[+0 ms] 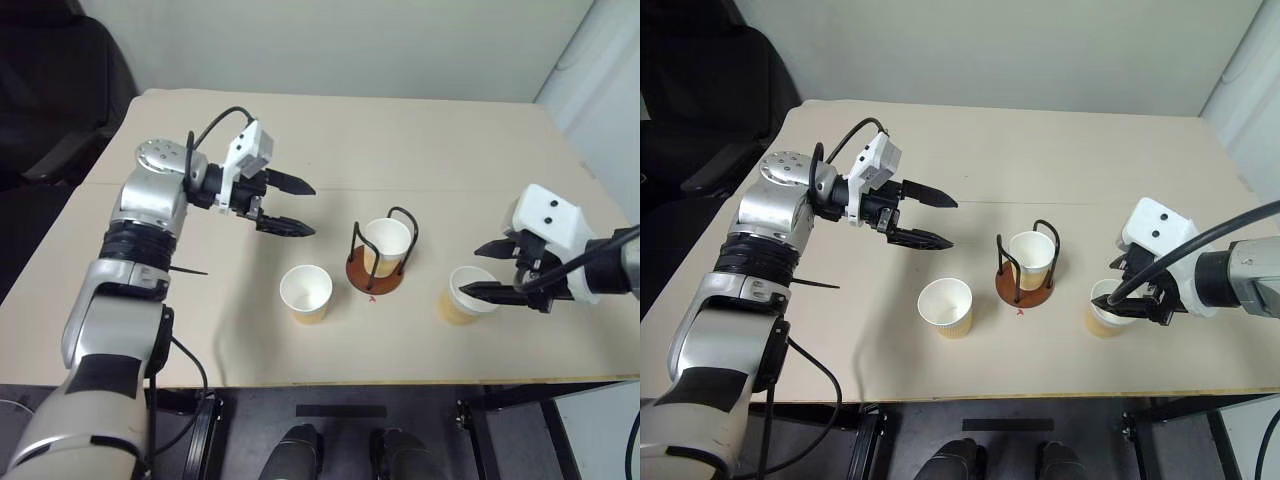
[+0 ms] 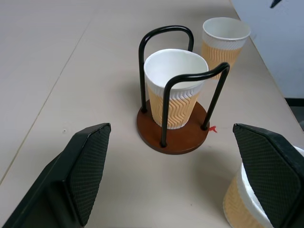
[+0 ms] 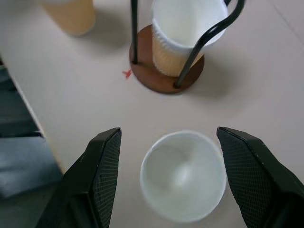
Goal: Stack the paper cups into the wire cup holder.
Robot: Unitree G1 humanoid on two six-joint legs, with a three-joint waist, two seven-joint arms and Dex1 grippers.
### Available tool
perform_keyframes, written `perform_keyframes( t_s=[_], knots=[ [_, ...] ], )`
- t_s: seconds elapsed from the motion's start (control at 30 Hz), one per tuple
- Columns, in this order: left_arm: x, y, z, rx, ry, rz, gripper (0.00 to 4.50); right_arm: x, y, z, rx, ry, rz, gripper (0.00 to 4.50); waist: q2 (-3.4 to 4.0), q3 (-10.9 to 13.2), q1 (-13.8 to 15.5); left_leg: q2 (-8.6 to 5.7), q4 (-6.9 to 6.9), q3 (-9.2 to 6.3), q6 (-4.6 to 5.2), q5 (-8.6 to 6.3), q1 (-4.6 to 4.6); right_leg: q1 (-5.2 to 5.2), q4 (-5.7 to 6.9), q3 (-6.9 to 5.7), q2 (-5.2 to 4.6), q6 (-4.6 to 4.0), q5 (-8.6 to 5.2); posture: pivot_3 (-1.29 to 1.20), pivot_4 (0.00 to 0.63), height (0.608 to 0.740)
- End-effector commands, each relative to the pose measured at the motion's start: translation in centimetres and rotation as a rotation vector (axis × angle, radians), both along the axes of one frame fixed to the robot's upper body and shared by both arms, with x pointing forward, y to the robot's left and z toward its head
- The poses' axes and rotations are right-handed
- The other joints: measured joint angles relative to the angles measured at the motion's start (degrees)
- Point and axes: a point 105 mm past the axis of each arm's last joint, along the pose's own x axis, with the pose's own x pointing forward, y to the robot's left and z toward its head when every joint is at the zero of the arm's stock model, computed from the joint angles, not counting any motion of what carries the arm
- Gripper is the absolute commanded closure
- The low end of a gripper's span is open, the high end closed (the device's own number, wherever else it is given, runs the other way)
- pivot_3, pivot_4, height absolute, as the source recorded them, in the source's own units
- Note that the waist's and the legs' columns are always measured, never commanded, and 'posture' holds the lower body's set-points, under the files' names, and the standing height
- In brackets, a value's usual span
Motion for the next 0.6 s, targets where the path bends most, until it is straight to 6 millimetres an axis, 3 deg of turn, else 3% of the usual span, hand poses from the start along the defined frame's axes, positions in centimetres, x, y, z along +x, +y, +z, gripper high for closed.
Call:
perform_keyframes(
  t_s=[0.03, 0.2, 0.6],
  knots=[
    [-0.4, -0.3, 1.4, -0.001, -0.044, -0.045, 0.05, -0.5, -0.1, 1.2, -0.011, -0.057, 0.019, 1.29, 0.0, 0.0, -0.1, 0.01, 0.05, 0.0, 0.0, 0.0, 0.04, 0.0, 0.11, 0.03, -0.01, 0.01, -0.01, 0.0, 0.15, 0.74],
    [-0.3, -0.3, 1.4, -0.002, -0.047, -0.047, 0.05, -1.4, 0.1, 0.0, -0.028, -0.005, 0.055, 1.29, -0.01, 0.0, -0.1, 0.0, 0.18, -0.01, 0.05, 0.03, 0.08, 0.03, 0.29, 0.01, 0.01, 0.02, -0.01, 0.0, 0.15, 0.74],
    [-1.2, -0.6, 2.3, -0.03, -0.04, -0.086, 0.05, 0.0, -1.0, -3.3, -0.13, 0.011, 0.052, 1.29, -0.02, 0.0, -0.1, -0.01, 0.28, -0.03, 0.06, 0.03, 0.08, 0.07, 0.31, 0.0, -0.01, 0.02, -0.01, 0.0, 0.15, 0.74]
  ],
)
